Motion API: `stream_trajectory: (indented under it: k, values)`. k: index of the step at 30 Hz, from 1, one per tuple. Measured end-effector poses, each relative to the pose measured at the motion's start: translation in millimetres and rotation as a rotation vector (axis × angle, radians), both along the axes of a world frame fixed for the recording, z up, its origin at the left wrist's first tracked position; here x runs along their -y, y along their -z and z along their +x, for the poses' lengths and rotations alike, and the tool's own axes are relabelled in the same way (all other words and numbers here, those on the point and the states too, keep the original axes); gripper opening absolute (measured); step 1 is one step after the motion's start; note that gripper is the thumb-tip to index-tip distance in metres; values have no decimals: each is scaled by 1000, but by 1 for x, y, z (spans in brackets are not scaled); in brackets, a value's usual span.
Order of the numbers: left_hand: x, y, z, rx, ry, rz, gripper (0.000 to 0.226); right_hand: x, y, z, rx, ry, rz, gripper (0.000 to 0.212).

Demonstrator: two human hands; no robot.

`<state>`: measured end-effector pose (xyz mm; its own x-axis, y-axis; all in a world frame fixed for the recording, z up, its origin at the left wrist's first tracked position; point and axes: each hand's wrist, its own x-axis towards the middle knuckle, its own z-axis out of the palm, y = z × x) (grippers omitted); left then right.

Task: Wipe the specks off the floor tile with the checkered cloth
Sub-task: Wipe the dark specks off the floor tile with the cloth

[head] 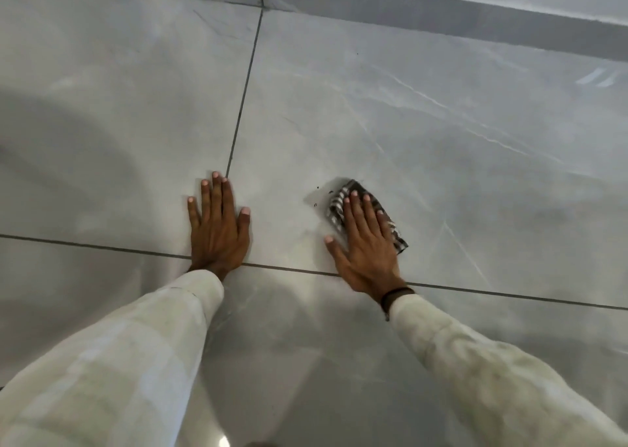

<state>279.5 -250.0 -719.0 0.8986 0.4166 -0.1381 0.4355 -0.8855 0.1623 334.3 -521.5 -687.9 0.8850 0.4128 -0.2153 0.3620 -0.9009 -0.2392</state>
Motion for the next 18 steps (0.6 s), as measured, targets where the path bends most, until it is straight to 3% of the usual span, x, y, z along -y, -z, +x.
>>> stream_trajectory:
  k: [2,5,8,11,15,18]
  values:
    - [1,2,1,10,-9,13,75,-18,1,-22,-26,-98,53,80]
    - [1,5,0,36,-6,25,74,23,-3,-30,-31,-376,22,79]
    - [2,7,-1,73,-15,40,74,55,-7,20,-19,-206,-73,81]
    - [2,10,-1,76,-9,70,73,13,-6,62,-30,35,-87,82]
    - [1,10,-2,78,-2,76,71,-49,-4,25,-18,-307,6,76]
    - [-1,10,-2,81,5,70,70,-6,-6,6,-10,-439,17,72]
